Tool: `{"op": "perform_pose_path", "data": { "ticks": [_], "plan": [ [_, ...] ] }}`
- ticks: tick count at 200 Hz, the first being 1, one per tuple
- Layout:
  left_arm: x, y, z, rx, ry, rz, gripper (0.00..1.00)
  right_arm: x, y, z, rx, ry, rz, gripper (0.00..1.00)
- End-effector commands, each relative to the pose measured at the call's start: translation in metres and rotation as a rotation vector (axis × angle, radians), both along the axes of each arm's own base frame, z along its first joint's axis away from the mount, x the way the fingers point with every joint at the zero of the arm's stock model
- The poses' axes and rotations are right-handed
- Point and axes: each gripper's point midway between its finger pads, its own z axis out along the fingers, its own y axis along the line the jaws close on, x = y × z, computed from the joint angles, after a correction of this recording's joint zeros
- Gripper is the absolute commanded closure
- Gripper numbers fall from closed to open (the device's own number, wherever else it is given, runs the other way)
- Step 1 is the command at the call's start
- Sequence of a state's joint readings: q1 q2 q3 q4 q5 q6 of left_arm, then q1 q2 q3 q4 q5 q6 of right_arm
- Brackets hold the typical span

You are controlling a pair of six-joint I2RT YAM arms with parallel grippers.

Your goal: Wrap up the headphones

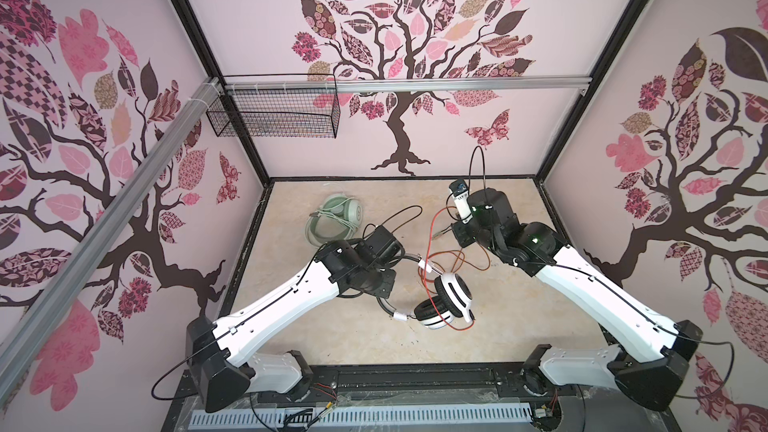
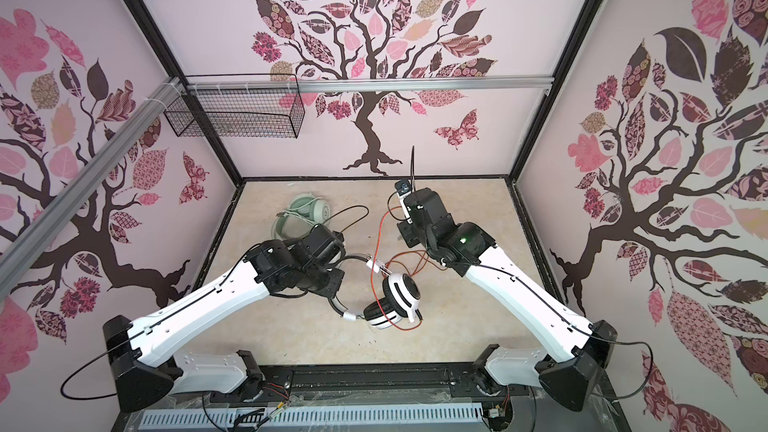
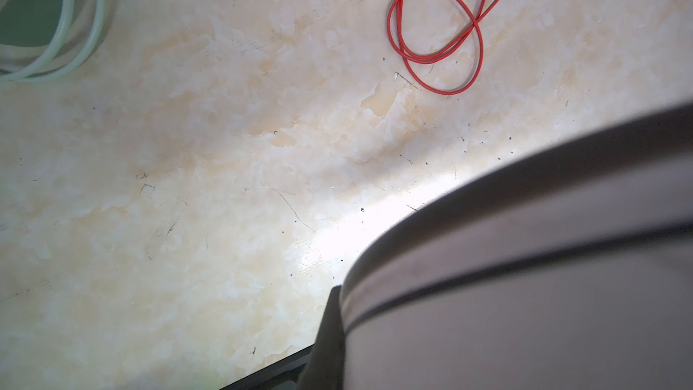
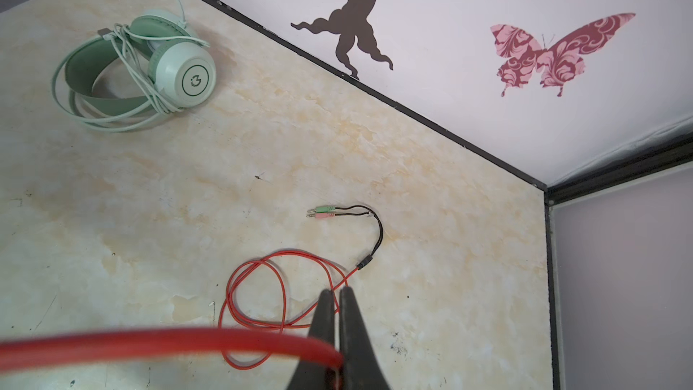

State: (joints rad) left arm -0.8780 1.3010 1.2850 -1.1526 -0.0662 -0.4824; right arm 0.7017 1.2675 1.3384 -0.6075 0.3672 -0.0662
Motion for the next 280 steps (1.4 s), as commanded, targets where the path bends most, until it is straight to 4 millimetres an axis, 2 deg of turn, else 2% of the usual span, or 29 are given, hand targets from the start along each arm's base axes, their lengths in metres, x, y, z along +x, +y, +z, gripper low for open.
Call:
{"op": "perform_pose_path", "data": {
  "ticks": [1, 25, 45, 72, 85, 120, 152, 159, 169, 173, 190, 213, 228, 246, 280],
  "plan": [
    [-0.005, -0.015, 0.026, -0.161, -0.026, -0.001, 1.0, -0.003, 0.003, -0.009, 0.055, 0.016, -0.003, 1.0],
    [-0.013, -0.017, 0.038, -0.225, -0.024, -0.019, 1.0, -0.002, 0.001, -0.023, 0.043, 0.042, -0.016, 1.0],
    [-0.02, -0.021, 0.045, -0.268, -0.011, -0.035, 1.0, 0.001, -0.007, -0.024, 0.052, 0.037, -0.047, 1.0],
    [-0.025, -0.021, 0.051, -0.303, -0.004, -0.037, 1.0, 0.011, -0.031, -0.035, 0.044, 0.059, -0.133, 1.0],
    [-0.027, -0.022, 0.055, -0.32, -0.002, -0.042, 1.0, 0.011, -0.035, -0.04, 0.054, 0.067, -0.137, 1.0],
    [-0.029, -0.029, 0.069, -0.38, -0.005, -0.055, 1.0, 0.001, -0.018, -0.056, 0.13, 0.122, -0.055, 1.0],
    [-0.019, -0.026, 0.089, -0.41, -0.05, -0.008, 1.0, -0.027, 0.013, -0.072, 0.295, 0.183, 0.126, 1.0],
    [-0.013, -0.024, 0.093, -0.414, -0.06, 0.018, 1.0, -0.037, 0.02, -0.074, 0.346, 0.189, 0.178, 0.92],
    [-0.005, -0.019, 0.099, -0.432, -0.068, 0.054, 1.0, -0.052, 0.031, -0.074, 0.424, 0.182, 0.268, 0.66],
    [-0.002, -0.017, 0.102, -0.442, -0.067, 0.068, 1.0, -0.057, 0.033, -0.074, 0.451, 0.176, 0.291, 0.59],
    [0.011, -0.006, 0.113, -0.463, -0.088, 0.128, 1.0, -0.076, 0.032, -0.075, 0.526, 0.167, 0.337, 0.45],
    [0.026, 0.016, 0.126, -0.385, -0.166, 0.224, 1.0, -0.095, 0.019, -0.078, 0.558, 0.171, 0.32, 0.42],
    [0.033, 0.029, 0.133, -0.333, -0.199, 0.284, 1.0, -0.101, 0.003, -0.08, 0.569, 0.14, 0.262, 0.41],
    [0.039, 0.041, 0.142, -0.294, -0.23, 0.347, 1.0, -0.105, -0.013, -0.091, 0.56, 0.131, 0.188, 0.4],
    [0.044, 0.048, 0.158, -0.27, -0.248, 0.395, 1.0, -0.114, -0.015, -0.123, 0.549, 0.162, 0.2, 0.38]
  ]
}}
